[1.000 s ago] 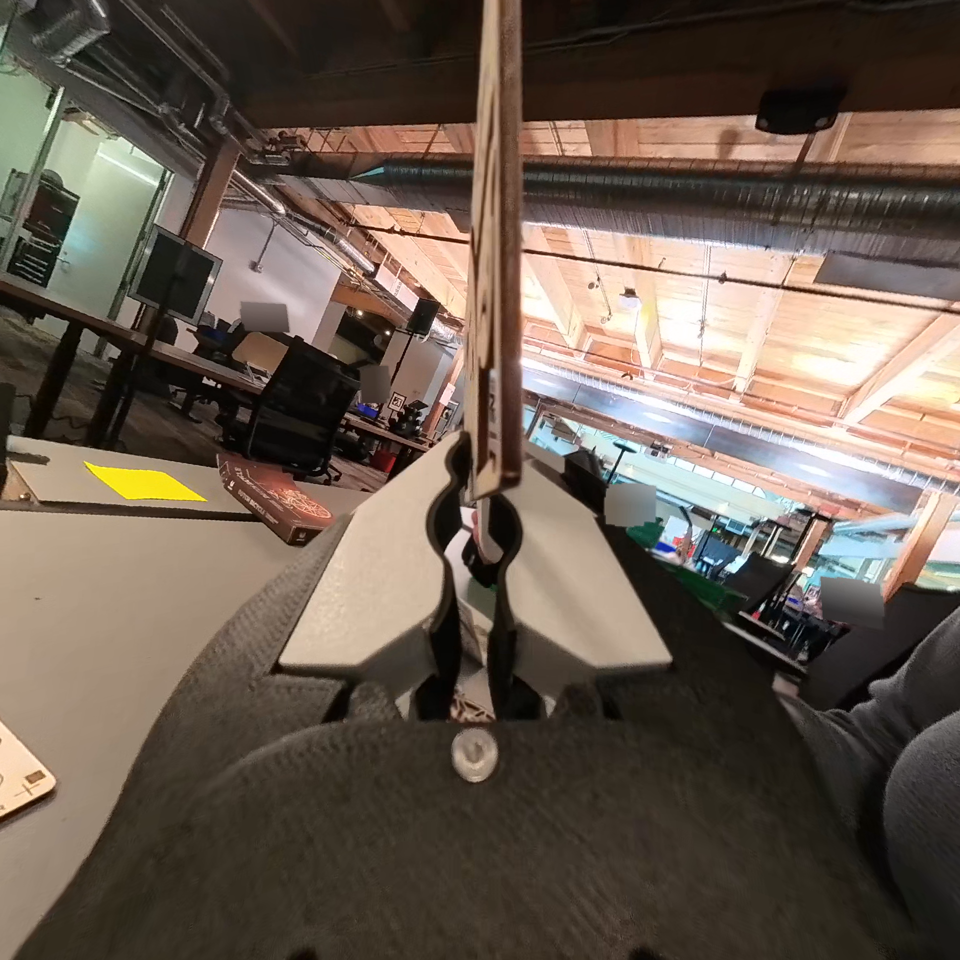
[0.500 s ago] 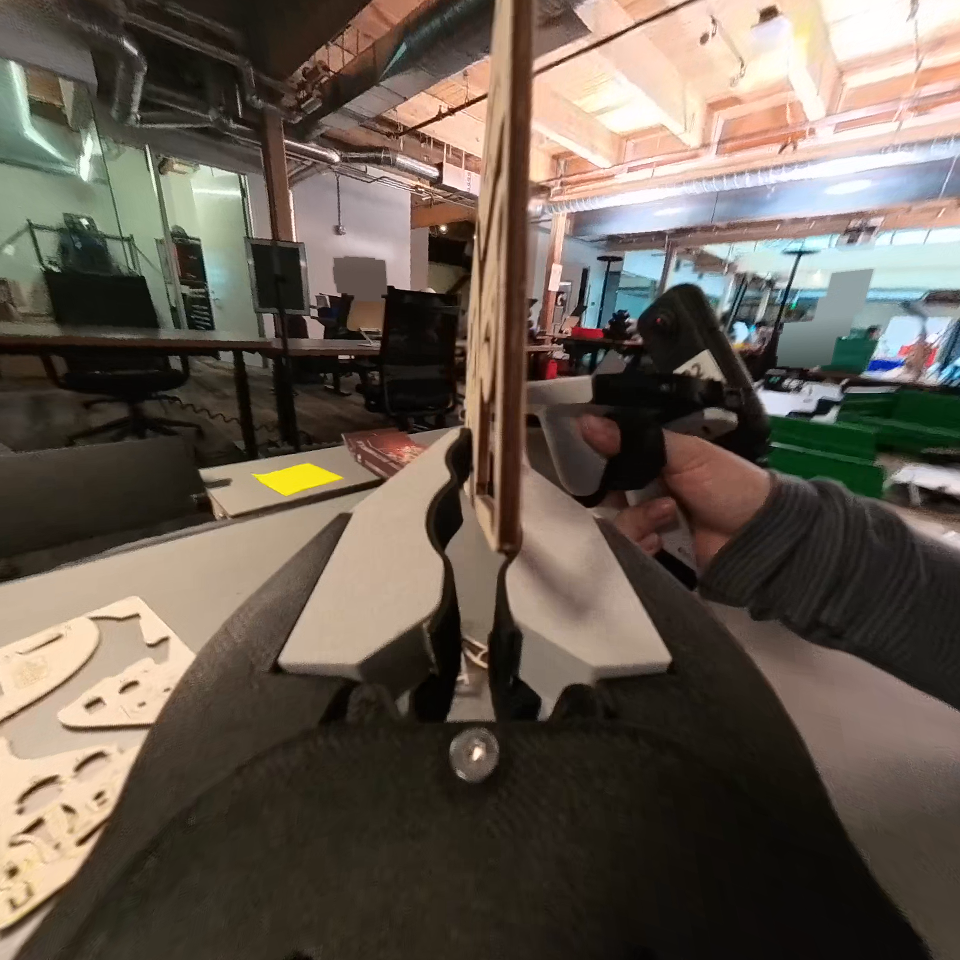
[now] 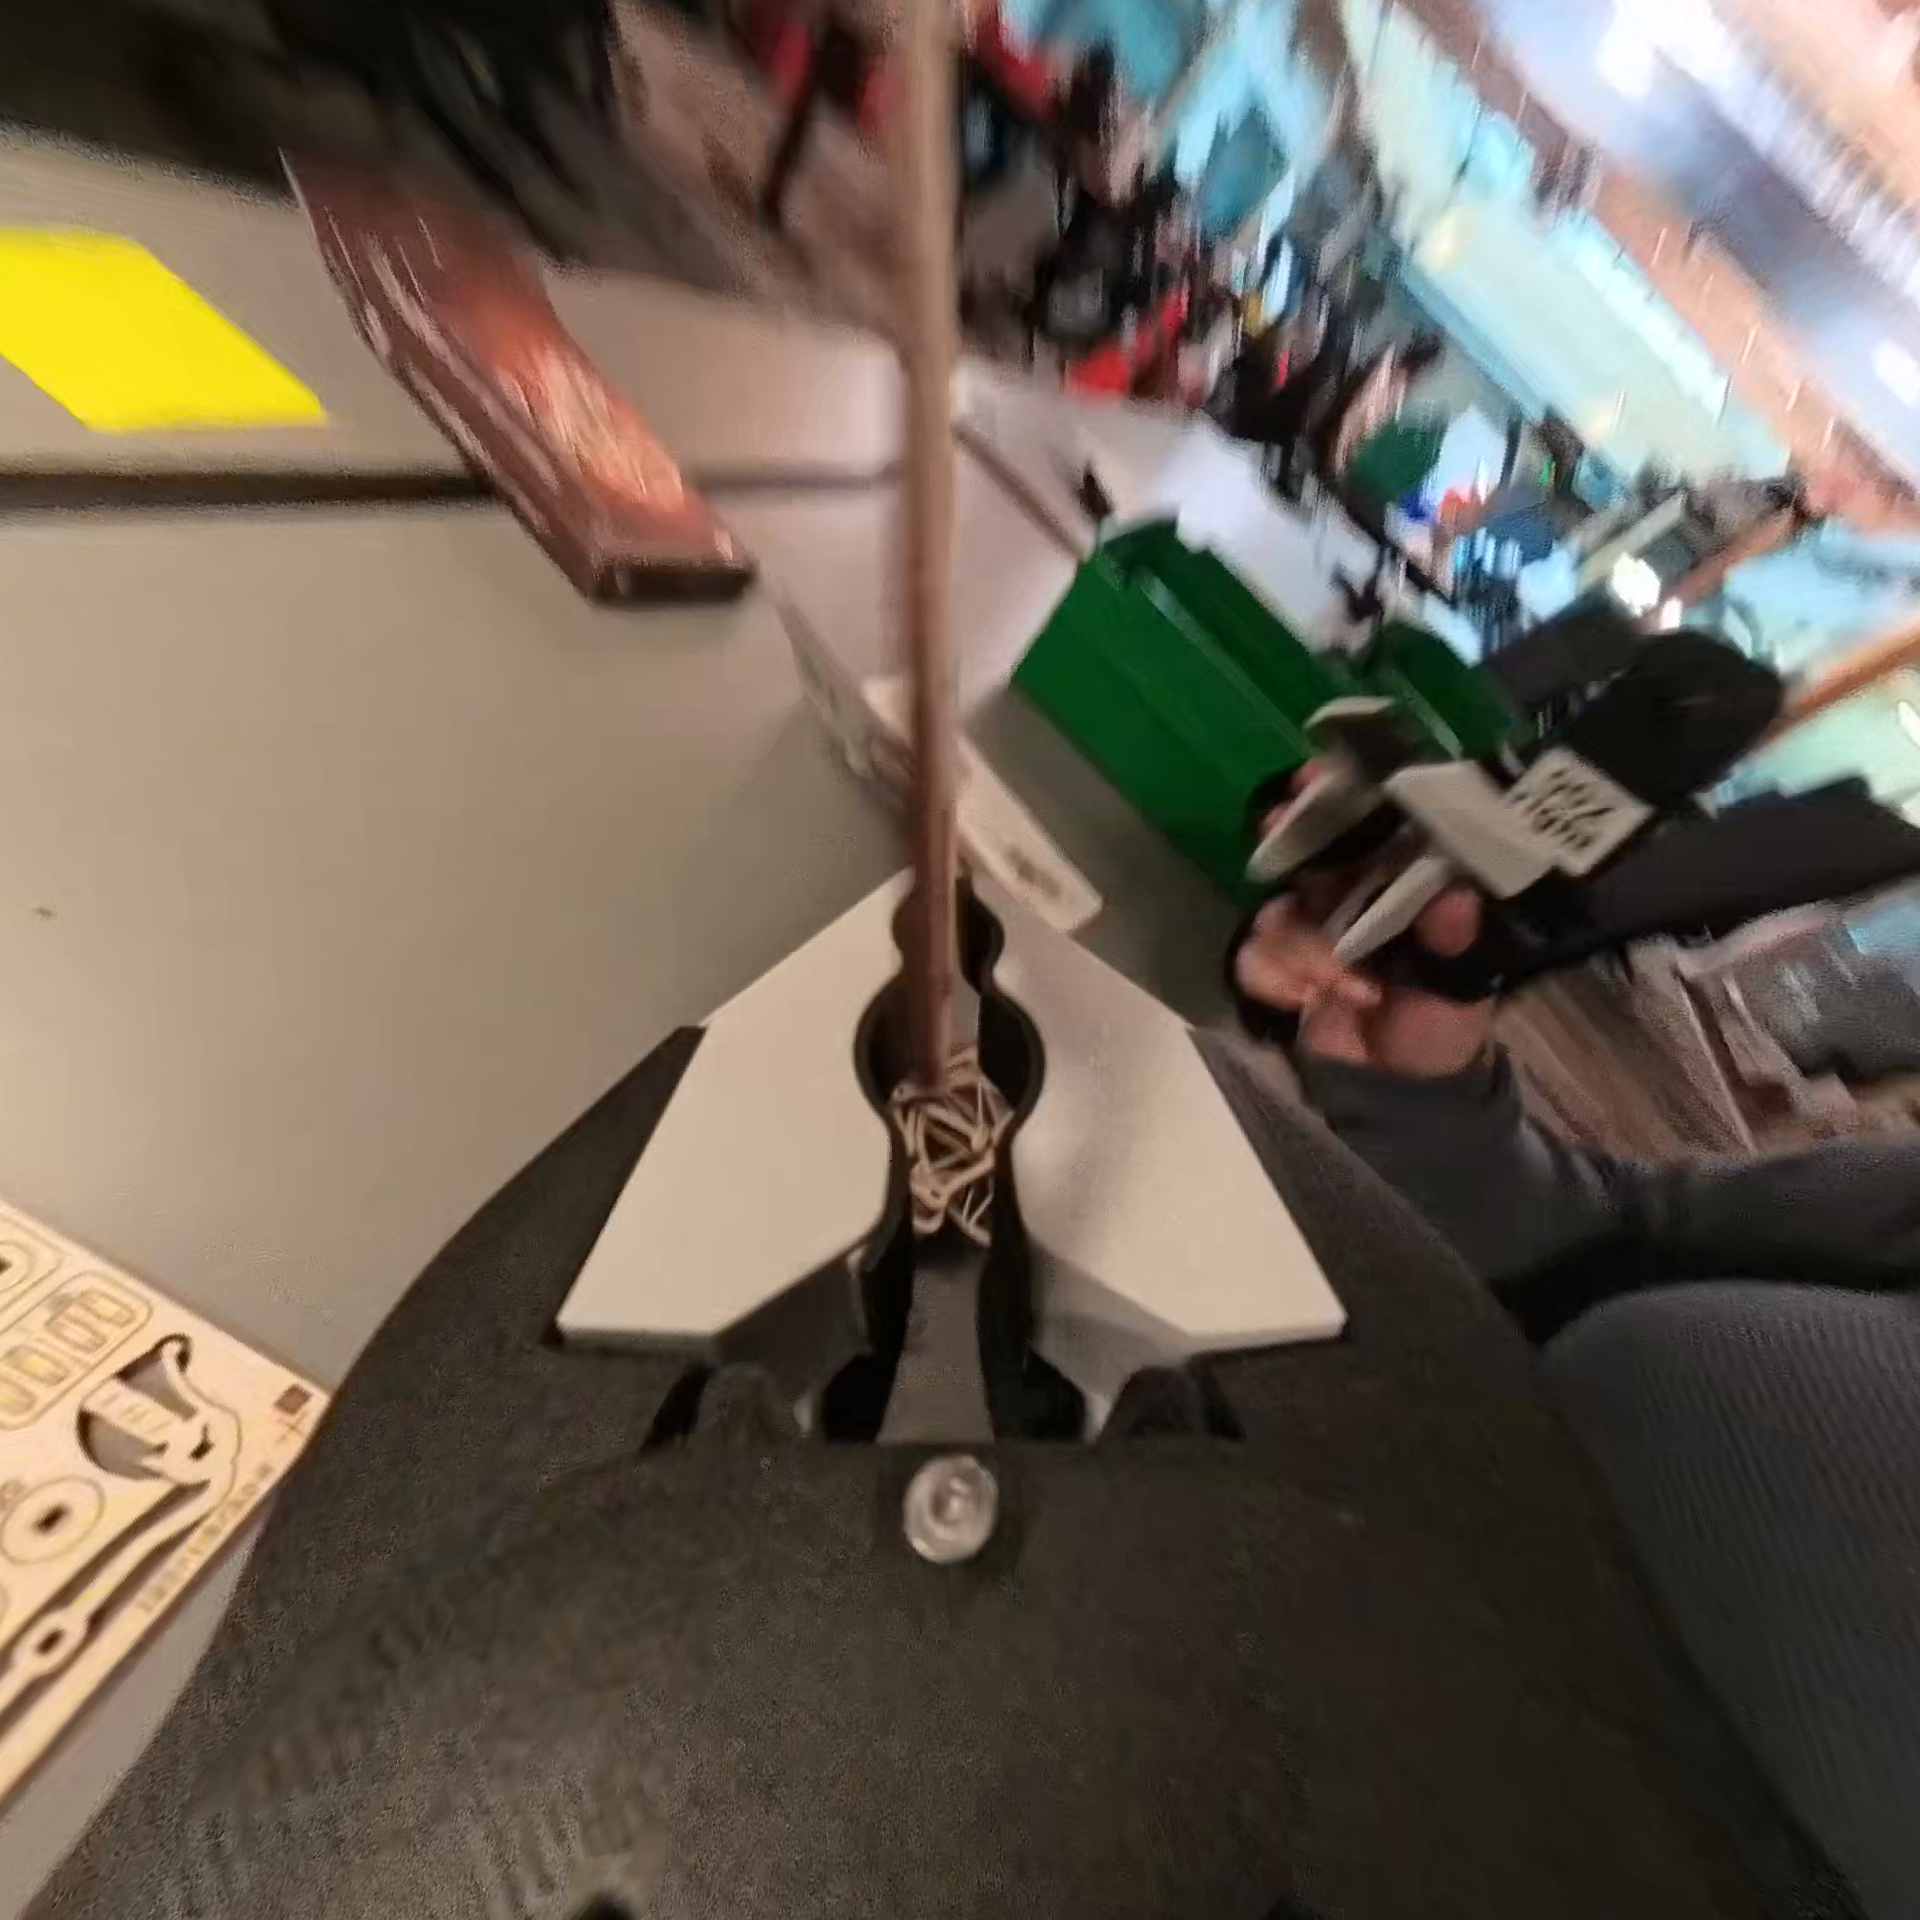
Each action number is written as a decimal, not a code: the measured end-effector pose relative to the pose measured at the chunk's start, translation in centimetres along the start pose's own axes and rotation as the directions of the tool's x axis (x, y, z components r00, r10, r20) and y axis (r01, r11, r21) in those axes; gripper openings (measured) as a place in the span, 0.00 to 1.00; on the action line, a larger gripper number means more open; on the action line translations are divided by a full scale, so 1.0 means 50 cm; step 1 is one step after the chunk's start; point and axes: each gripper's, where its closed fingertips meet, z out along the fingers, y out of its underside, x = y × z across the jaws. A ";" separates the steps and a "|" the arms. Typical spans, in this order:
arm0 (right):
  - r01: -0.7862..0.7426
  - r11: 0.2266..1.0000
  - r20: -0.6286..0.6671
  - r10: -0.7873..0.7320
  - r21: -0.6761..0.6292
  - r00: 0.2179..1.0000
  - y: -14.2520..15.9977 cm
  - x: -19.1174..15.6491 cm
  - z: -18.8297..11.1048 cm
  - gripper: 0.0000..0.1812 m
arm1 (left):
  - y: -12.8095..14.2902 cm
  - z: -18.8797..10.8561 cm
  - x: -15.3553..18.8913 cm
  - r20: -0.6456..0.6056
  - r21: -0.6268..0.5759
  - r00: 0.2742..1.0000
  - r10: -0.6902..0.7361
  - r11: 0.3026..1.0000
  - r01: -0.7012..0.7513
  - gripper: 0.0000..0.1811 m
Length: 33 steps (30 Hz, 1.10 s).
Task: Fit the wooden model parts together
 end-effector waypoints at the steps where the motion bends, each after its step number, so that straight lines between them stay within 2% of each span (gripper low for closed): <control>1: 0.106 0.994 -0.061 -0.105 0.010 0.993 -0.012 0.016 -0.026 0.10 | 0.013 0.019 -0.018 0.000 -0.108 0.999 -0.034 0.994 0.034 0.02; 4: 0.407 0.913 -0.254 -0.390 0.019 0.885 -0.053 0.071 -0.110 0.08 | 0.012 0.048 -0.071 0.011 -0.305 0.996 -0.083 0.949 0.083 0.01; 7: 0.572 0.820 -0.366 -0.524 0.028 0.769 -0.079 0.111 -0.177 0.07 | 0.025 0.048 -0.106 -0.060 -0.544 0.998 -0.026 0.839 -0.010 0.01; 10: 0.602 0.798 -0.385 -0.551 0.015 0.740 -0.064 0.148 -0.207 0.07 | 0.030 0.050 -0.164 0.005 -0.687 0.997 -0.077 0.724 0.059 0.01; 14: 0.594 0.802 -0.368 -0.573 -0.066 0.732 -0.025 0.200 -0.224 0.06 | 0.036 0.054 -0.259 0.152 -0.745 0.984 -0.094 0.644 0.177 0.06; 18: 0.593 0.799 -0.375 -0.584 -0.106 0.720 -0.011 0.228 -0.230 0.06 | 0.025 0.070 -0.319 0.257 -0.667 0.961 -0.106 0.699 0.256 0.17; 20: 0.586 0.803 -0.379 -0.578 -0.109 0.722 -0.008 0.233 -0.230 0.07 | -0.003 0.069 -0.324 0.269 -0.587 0.959 -0.084 0.775 0.233 0.28; 22: 0.581 0.807 -0.381 -0.573 -0.109 0.725 -0.007 0.235 -0.231 0.07 | -0.056 0.053 -0.317 0.319 -0.436 0.948 -0.011 0.886 0.157 0.36; 24: 0.572 0.815 -0.385 -0.561 -0.097 0.733 -0.009 0.236 -0.233 0.07 | -0.090 0.017 -0.277 0.381 -0.294 0.922 0.072 0.955 0.047 0.33; 26: 0.553 0.829 -0.393 -0.538 -0.084 0.746 -0.011 0.241 -0.237 0.07 | -0.053 -0.015 -0.212 0.393 -0.300 0.904 0.169 0.953 -0.048 0.35; 28: 0.528 0.846 -0.398 -0.509 -0.071 0.763 -0.012 0.248 -0.239 0.07 | 0.022 -0.035 -0.176 0.434 -0.374 0.861 0.264 0.923 -0.094 0.36; 31: 0.514 0.855 -0.408 -0.495 -0.072 0.767 -0.012 0.256 -0.242 0.07 | 0.117 -0.043 -0.165 0.561 -0.358 0.783 0.270 0.931 -0.064 0.37; 33: 0.513 0.855 -0.407 -0.494 -0.070 0.768 -0.012 0.257 -0.242 0.07 | 0.170 -0.059 -0.168 0.600 -0.400 0.733 0.321 0.913 -0.073 0.31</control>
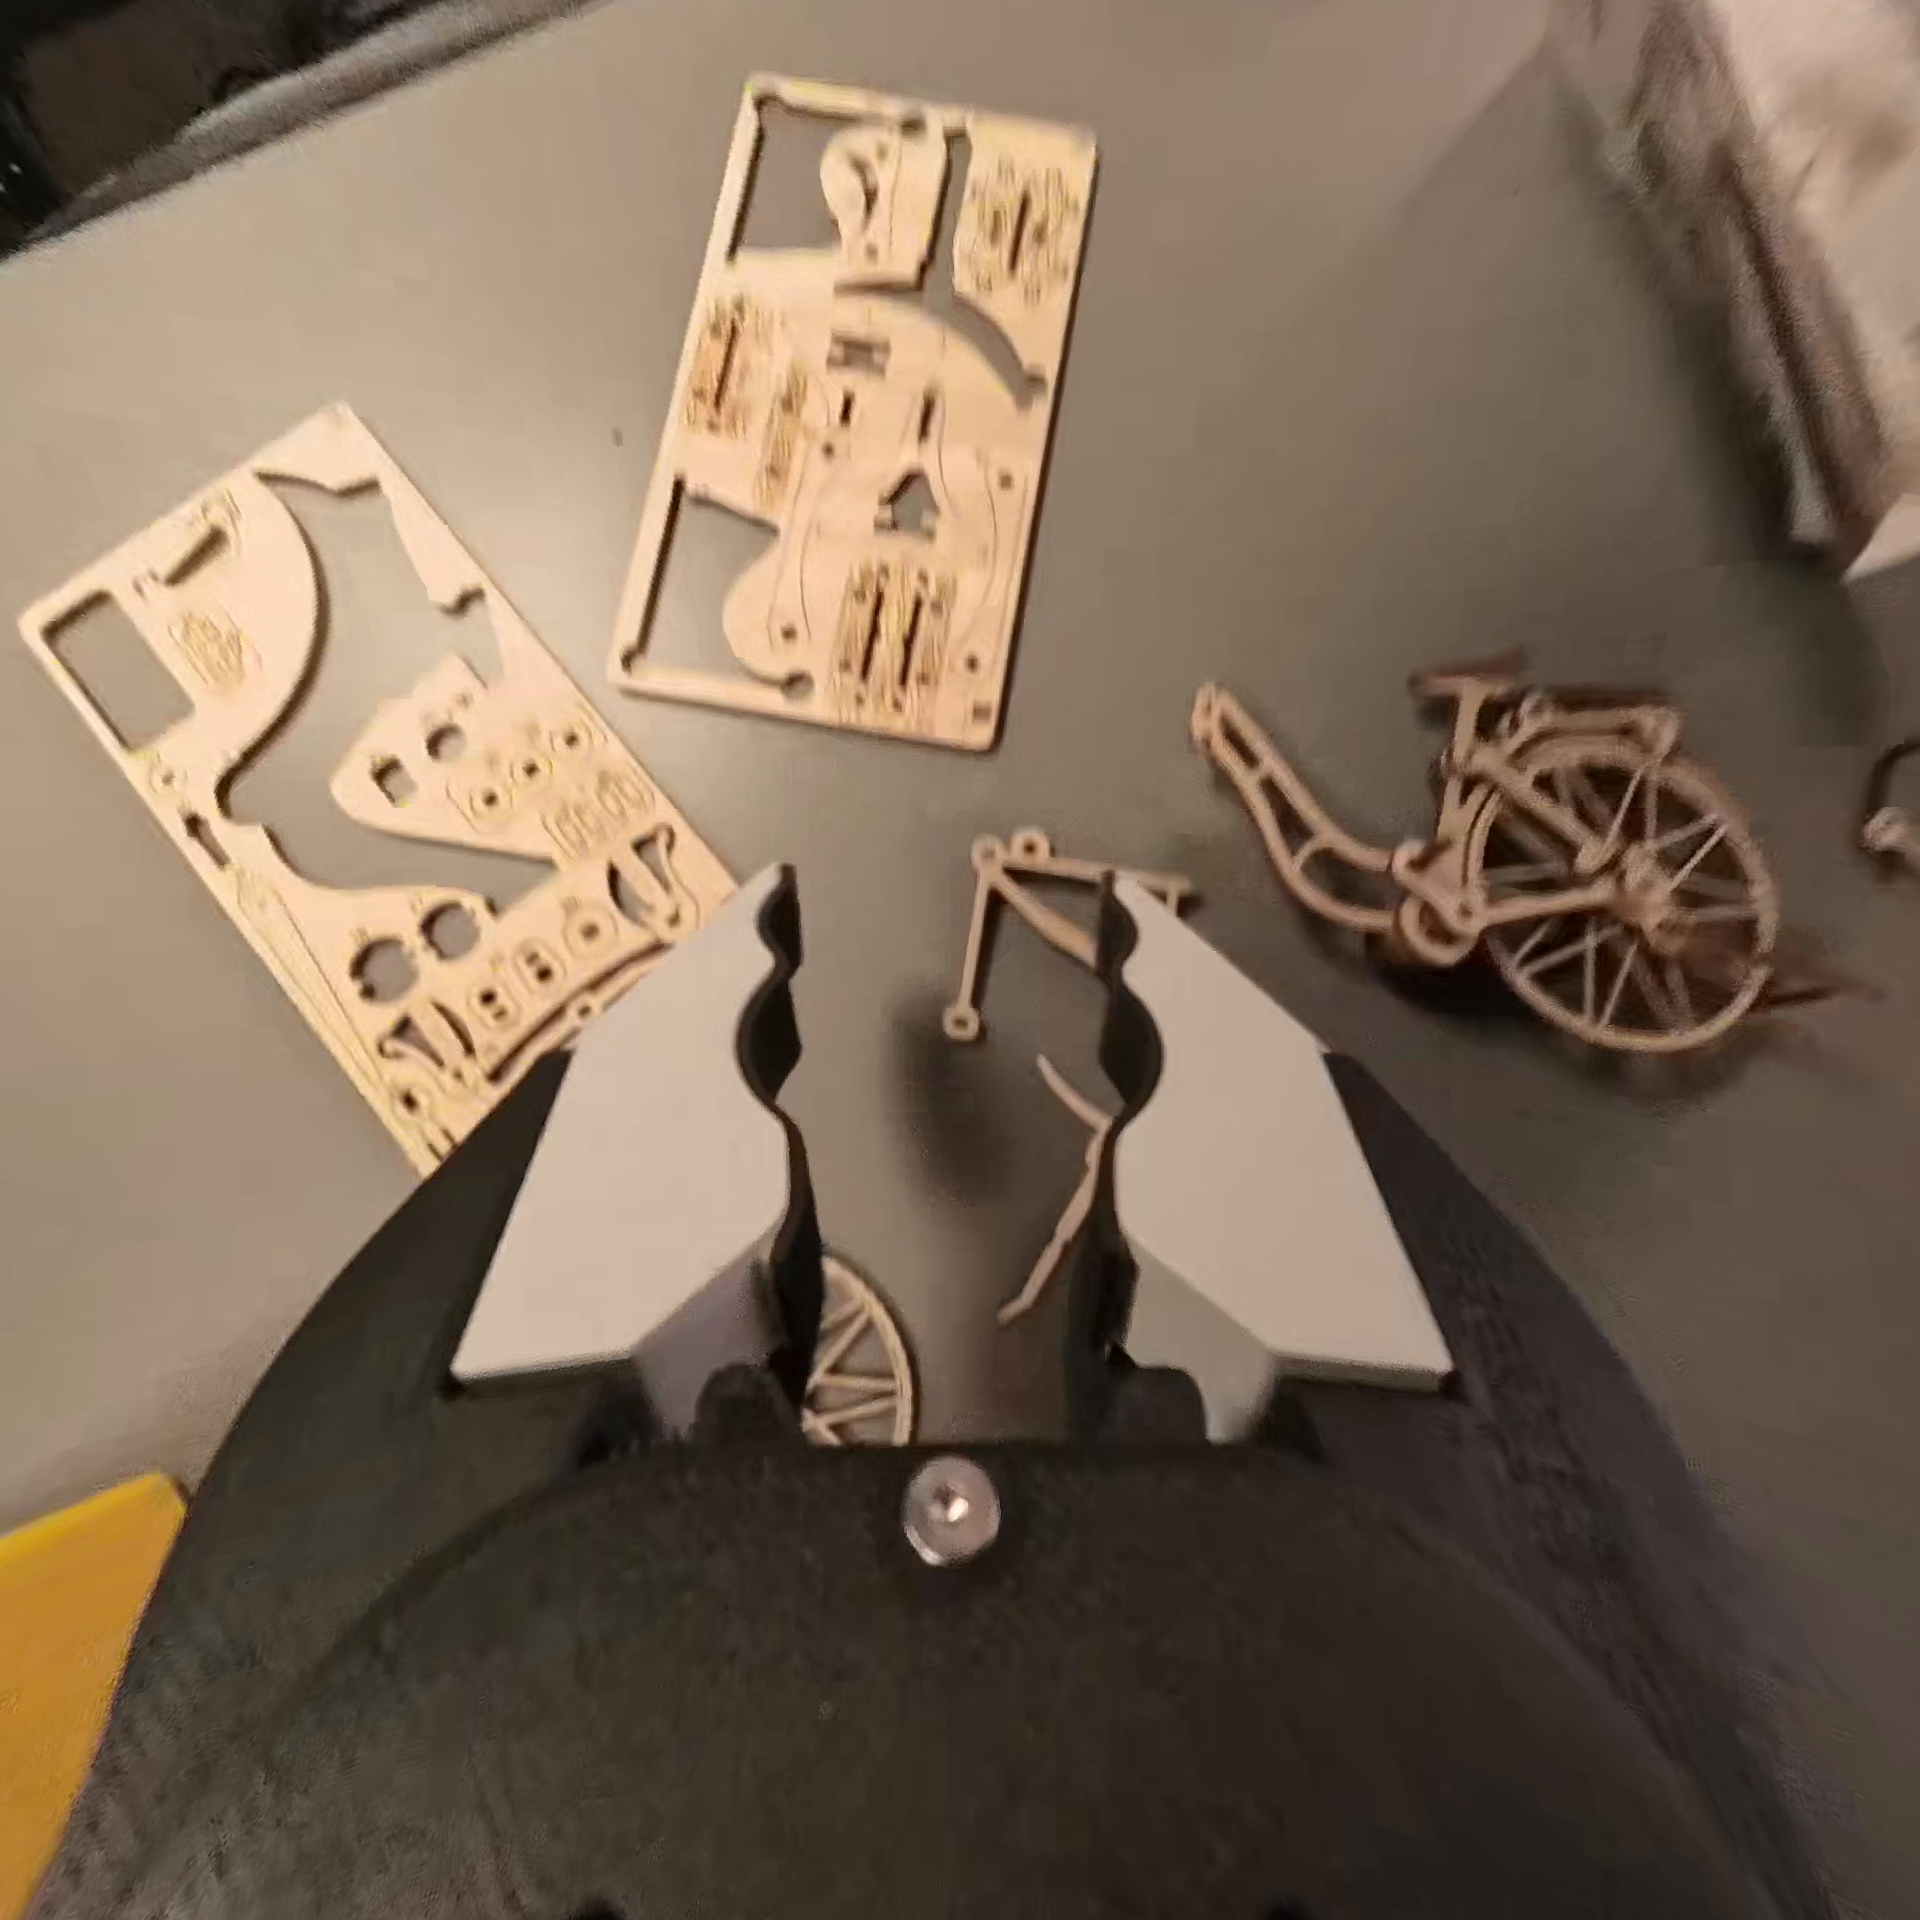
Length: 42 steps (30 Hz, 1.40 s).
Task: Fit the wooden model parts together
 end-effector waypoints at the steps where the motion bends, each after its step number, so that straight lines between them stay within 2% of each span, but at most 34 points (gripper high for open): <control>1: -0.002 1.000 0.005 0.002 0.003 1.000 -0.001 -0.002 0.000 0.07 | 0.019 0.001 0.001 0.017 -0.008 1.000 0.015 1.000 -0.015 0.28; 2: -0.002 1.000 0.013 0.002 0.004 1.000 -0.002 -0.005 0.001 0.07 | 0.033 0.001 -0.001 0.033 -0.016 0.999 0.018 1.000 -0.017 0.26; 5: -0.007 1.000 0.025 0.007 0.003 1.000 -0.002 -0.010 0.002 0.07 | 0.062 0.015 0.009 -0.023 -0.059 1.000 -0.002 0.998 0.001 0.22; 7: -0.022 1.000 0.028 0.022 -0.001 0.999 0.000 -0.010 0.003 0.07 | 0.059 0.023 0.003 -0.029 -0.057 0.999 -0.040 0.998 0.038 0.21; 10: -0.023 1.000 0.028 0.023 -0.003 0.999 0.001 -0.010 0.003 0.07 | 0.056 0.027 -0.015 0.025 -0.113 0.995 -0.092 0.989 0.094 0.10; 11: -0.027 1.000 0.029 0.028 -0.005 0.999 0.002 -0.010 0.004 0.07 | 0.058 0.028 -0.019 0.043 -0.138 0.996 -0.076 0.987 0.081 0.02; 14: -0.038 0.999 0.040 0.038 -0.008 0.998 0.002 -0.014 0.006 0.07 | 0.057 0.030 0.011 -0.021 -0.171 1.000 -0.016 0.985 0.012 0.01; 16: -0.042 0.999 0.052 0.042 -0.013 0.998 0.002 -0.018 0.006 0.07 | 0.056 0.030 0.011 -0.003 -0.162 0.999 0.042 0.986 -0.042 0.01; 20: -0.051 0.999 0.070 0.051 -0.006 0.996 -0.006 -0.024 0.003 0.07 | 0.041 0.019 0.013 0.031 -0.036 0.998 0.053 0.998 -0.052 0.01; 23: -0.116 0.993 0.175 0.113 0.005 0.978 -0.029 -0.055 0.001 0.09 | -0.013 -0.029 0.039 0.060 0.204 0.994 0.090 0.974 -0.101 0.01; 25: -0.229 0.973 0.333 0.225 -0.028 0.916 -0.056 -0.107 0.002 0.09 | -0.058 -0.077 0.093 0.051 0.376 0.985 0.166 0.910 -0.172 0.01; 27: -0.363 0.920 0.476 0.387 -0.147 0.789 -0.076 -0.166 0.002 0.13 | -0.098 -0.123 0.161 0.079 0.523 0.961 0.265 0.809 -0.267 0.01; 30: -0.476 0.791 0.626 0.602 -0.384 0.495 -0.102 -0.258 -0.019 0.18 | -0.126 -0.164 0.260 0.149 0.627 0.904 0.400 0.669 -0.400 0.00; 32: -0.447 0.756 0.654 0.647 -0.479 0.393 -0.102 -0.299 -0.039 0.16 | -0.130 -0.173 0.307 0.198 0.639 0.864 0.463 0.608 -0.472 0.01; 33: -0.430 0.751 0.662 0.653 -0.501 0.369 -0.104 -0.313 -0.046 0.15 | -0.129 -0.174 0.322 0.230 0.634 0.844 0.485 0.583 -0.508 0.01; 37: -0.333 0.780 0.661 0.625 -0.529 0.414 -0.082 -0.337 -0.054 0.15 | -0.117 -0.177 0.361 0.369 0.580 0.747 0.552 0.492 -0.650 0.01; 39: -0.347 0.760 0.669 0.649 -0.550 0.362 -0.088 -0.346 -0.061 0.13 | -0.114 -0.183 0.378 0.409 0.573 0.722 0.558 0.459 -0.679 0.01; 41: -0.326 0.755 0.688 0.654 -0.569 0.315 -0.093 -0.358 -0.075 0.00 | -0.113 -0.185 0.385 0.439 0.566 0.716 0.542 0.453 -0.689 0.01; 42: -0.312 0.758 0.681 0.652 -0.573 0.332 -0.091 -0.357 -0.075 0.00 | -0.113 -0.187 0.386 0.448 0.574 0.724 0.524 0.453 -0.683 0.01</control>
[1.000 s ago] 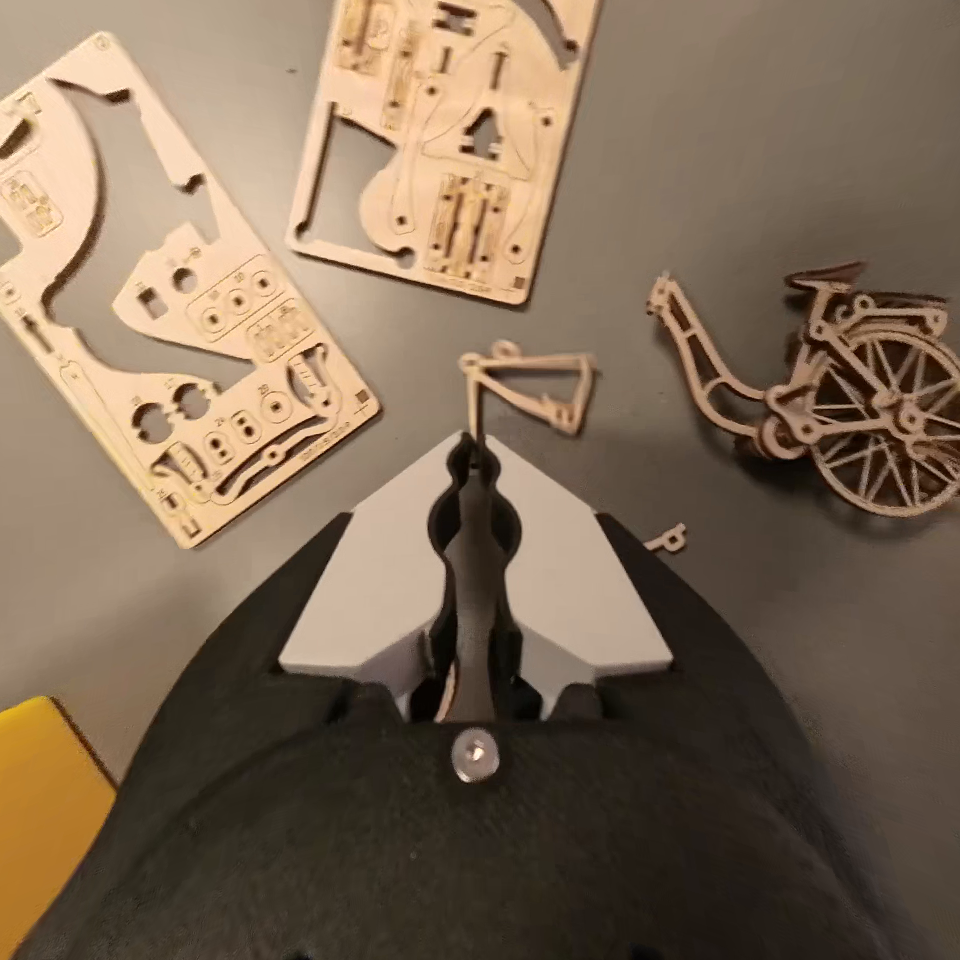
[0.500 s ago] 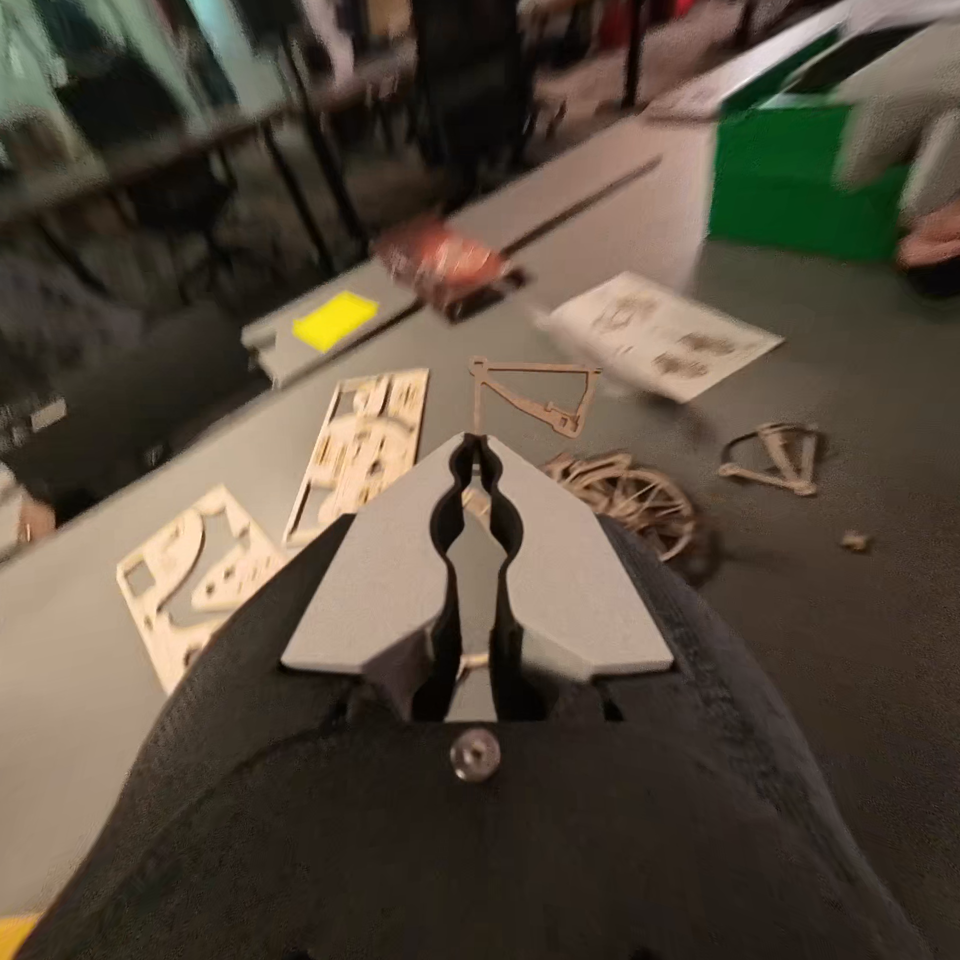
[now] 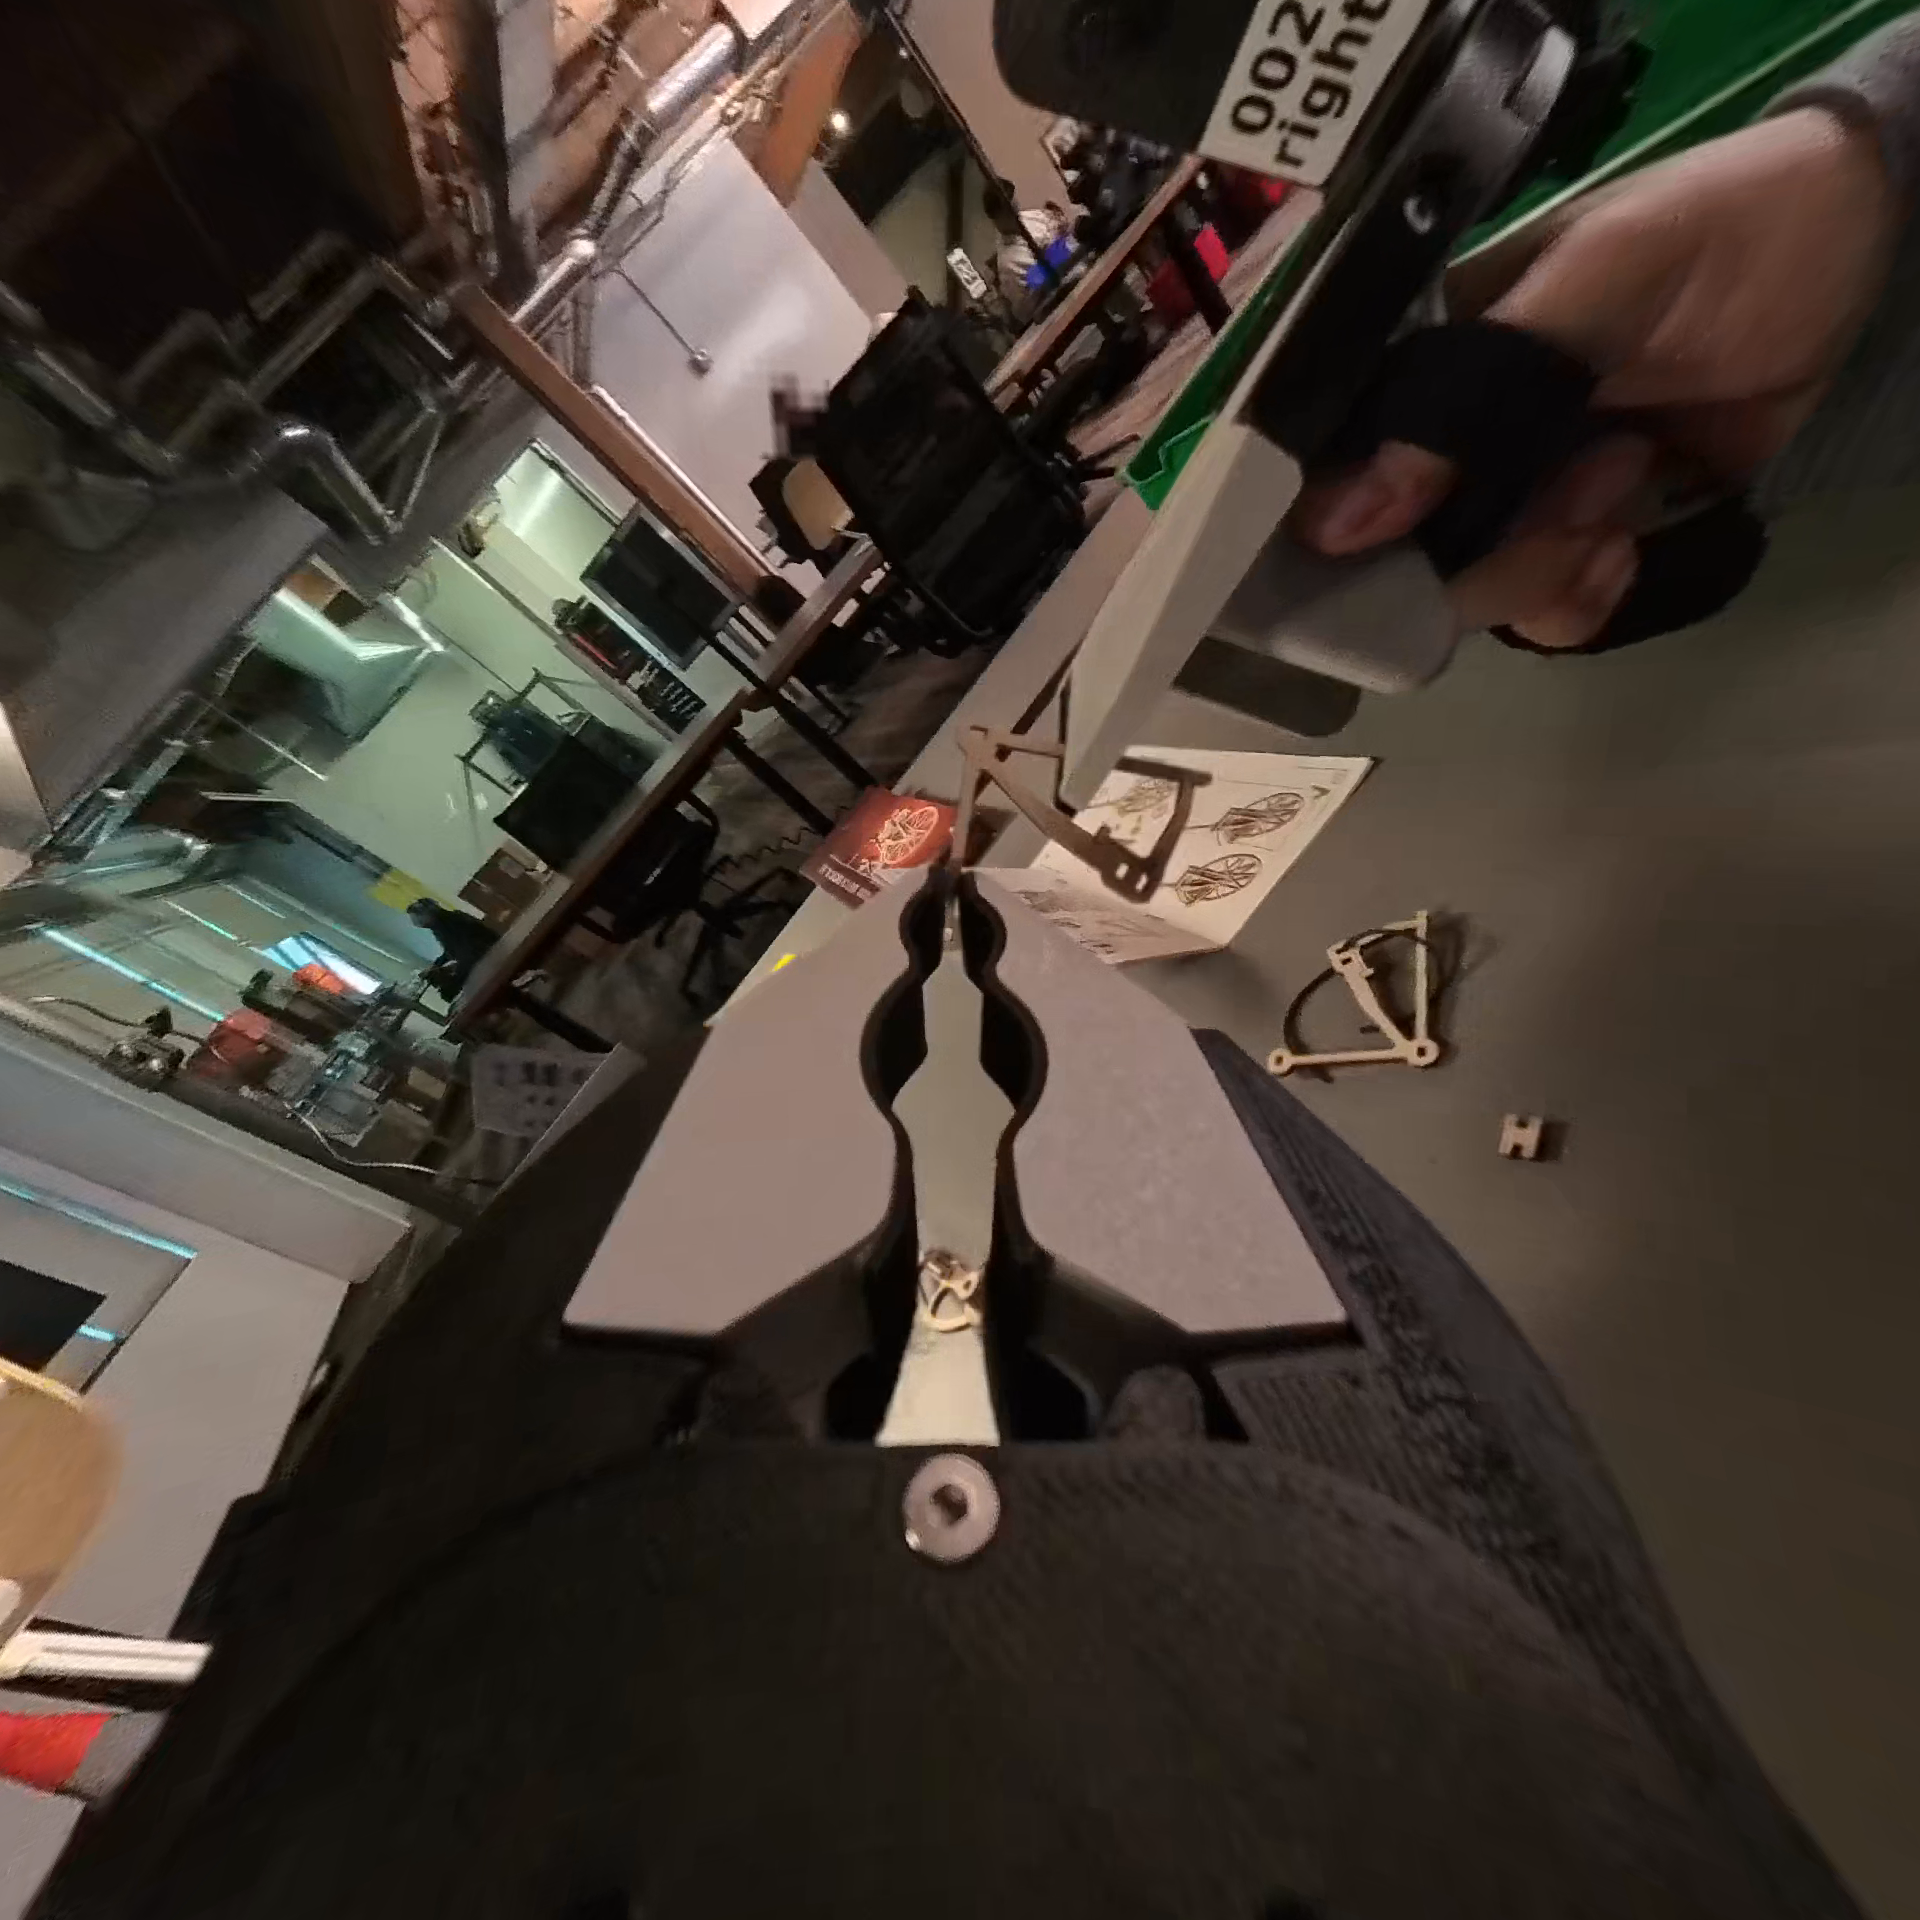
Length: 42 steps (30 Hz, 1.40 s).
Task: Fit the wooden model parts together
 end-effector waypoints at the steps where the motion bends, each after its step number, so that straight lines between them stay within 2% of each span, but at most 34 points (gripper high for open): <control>1: 0.021 1.000 -0.018 -0.021 -0.018 1.000 0.000 0.000 -0.005 0.00 | -0.002 -0.002 0.004 0.000 0.005 1.000 -0.023 1.000 0.023 0.01; 3: 0.099 0.994 -0.105 -0.103 -0.040 0.989 -0.010 0.002 -0.027 0.00 | 0.005 -0.006 0.005 0.005 -0.006 0.997 -0.075 0.997 0.075 0.08; 5: 0.223 0.963 -0.287 -0.258 -0.149 0.923 0.003 0.022 -0.069 0.00 | 0.027 -0.015 -0.011 0.030 -0.021 0.990 -0.136 0.990 0.137 0.14; 6: 0.298 0.912 -0.405 -0.395 -0.281 0.825 0.023 0.045 -0.101 0.00 | 0.042 -0.021 -0.025 0.054 -0.022 0.983 -0.178 0.984 0.179 0.14; 7: 0.358 0.819 -0.488 -0.560 -0.448 0.669 0.042 0.069 -0.140 0.00 | 0.059 -0.027 -0.042 0.085 -0.021 0.971 -0.224 0.974 0.226 0.15; 8: 0.395 0.698 -0.506 -0.710 -0.598 0.490 0.055 0.084 -0.176 0.00 | 0.077 -0.032 -0.058 0.111 -0.013 0.955 -0.276 0.960 0.279 0.15; 9: 0.413 0.575 -0.475 -0.817 -0.706 0.326 0.063 0.089 -0.201 0.00 | 0.095 -0.034 -0.071 0.129 -0.001 0.935 -0.331 0.943 0.334 0.15; 10: 0.431 0.462 -0.409 -0.887 -0.775 0.216 0.077 0.086 -0.207 0.00 | 0.112 -0.033 -0.080 0.135 0.010 0.914 -0.383 0.923 0.385 0.16; 11: 0.433 0.367 -0.336 -0.930 -0.823 0.149 0.097 0.082 -0.204 0.00 | 0.126 -0.029 -0.086 0.128 0.018 0.895 -0.428 0.903 0.429 0.16; 13: 0.404 0.213 -0.187 -0.977 -0.890 0.104 0.149 0.085 -0.196 0.00 | 0.140 -0.017 -0.089 0.095 0.024 0.857 -0.507 0.861 0.507 0.16; 17: 0.353 0.087 -0.015 -0.979 -0.932 0.202 0.228 0.099 -0.192 0.03 | 0.134 0.007 -0.094 0.027 0.087 0.817 -0.575 0.816 0.572 0.18; 19: 0.319 0.087 0.008 -0.959 -0.944 0.284 0.247 0.104 -0.197 0.09 | 0.133 0.015 -0.094 0.004 0.123 0.807 -0.591 0.801 0.586 0.18; 22: 0.343 0.108 0.035 -0.922 -0.933 0.385 0.250 0.088 -0.198 0.12 | 0.132 0.024 -0.088 -0.034 0.148 0.785 -0.619 0.773 0.617 0.18; 24: 0.336 0.194 0.007 -0.858 -0.922 0.514 0.253 0.063 -0.201 0.21 | 0.130 0.025 -0.090 -0.056 0.164 0.770 -0.635 0.755 0.635 0.17; 26: 0.279 0.328 -0.099 -0.787 -0.903 0.609 0.233 0.044 -0.208 0.28 | 0.141 0.027 -0.095 -0.056 0.157 0.743 -0.667 0.729 0.667 0.18; 27: 0.269 0.416 -0.182 -0.772 -0.869 0.609 0.204 0.041 -0.206 0.33 | 0.149 0.027 -0.103 -0.034 0.156 0.730 -0.683 0.718 0.679 0.18; 28: 0.308 0.514 -0.276 -0.772 -0.800 0.572 0.156 0.039 -0.195 0.35 | 0.156 0.025 -0.111 -0.009 0.159 0.722 -0.691 0.712 0.684 0.19; 30: 0.458 0.698 -0.483 -0.714 -0.551 0.507 0.045 0.026 -0.162 0.32 | 0.156 0.023 -0.113 -0.011 0.165 0.717 -0.697 0.706 0.689 0.19; 31: 0.519 0.751 -0.563 -0.655 -0.409 0.504 0.001 0.022 -0.153 0.33 | 0.154 0.023 -0.111 -0.020 0.165 0.713 -0.701 0.701 0.694 0.21; 33: 0.611 0.755 -0.678 -0.580 -0.240 0.451 -0.053 0.045 -0.161 0.31 | 0.158 0.025 -0.111 -0.010 0.155 0.713 -0.701 0.703 0.694 0.27; 35: 0.661 0.730 -0.760 -0.526 -0.172 0.383 -0.071 0.092 -0.184 0.28 | 0.165 0.024 -0.114 0.009 0.147 0.713 -0.702 0.706 0.693 0.29; 38: 0.681 0.730 -0.801 -0.444 -0.064 0.401 -0.070 0.144 -0.198 0.27 | 0.158 0.019 -0.105 -0.035 0.145 0.716 -0.697 0.706 0.694 0.26; 42: 0.683 0.730 -0.791 -0.439 -0.038 0.426 -0.057 0.175 -0.197 0.25 | 0.125 0.012 -0.093 -0.097 0.178 0.699 -0.709 0.679 0.713 0.31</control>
